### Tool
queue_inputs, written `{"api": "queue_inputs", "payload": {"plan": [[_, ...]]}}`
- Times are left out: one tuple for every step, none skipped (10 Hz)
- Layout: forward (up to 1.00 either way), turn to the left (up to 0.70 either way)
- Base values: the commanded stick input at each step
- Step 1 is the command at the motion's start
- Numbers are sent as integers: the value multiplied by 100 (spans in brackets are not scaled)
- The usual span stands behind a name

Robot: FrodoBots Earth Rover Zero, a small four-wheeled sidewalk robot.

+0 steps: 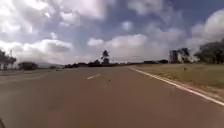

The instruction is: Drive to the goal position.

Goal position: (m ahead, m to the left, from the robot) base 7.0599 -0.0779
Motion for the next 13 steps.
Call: {"api": "queue_inputs", "payload": {"plan": [[100, -40], [100, -29], [100, -8], [100, 0], [100, 0], [100, 0], [100, 0], [100, 0], [100, 0], [100, 0], [100, 0], [100, -16], [100, -36]]}}
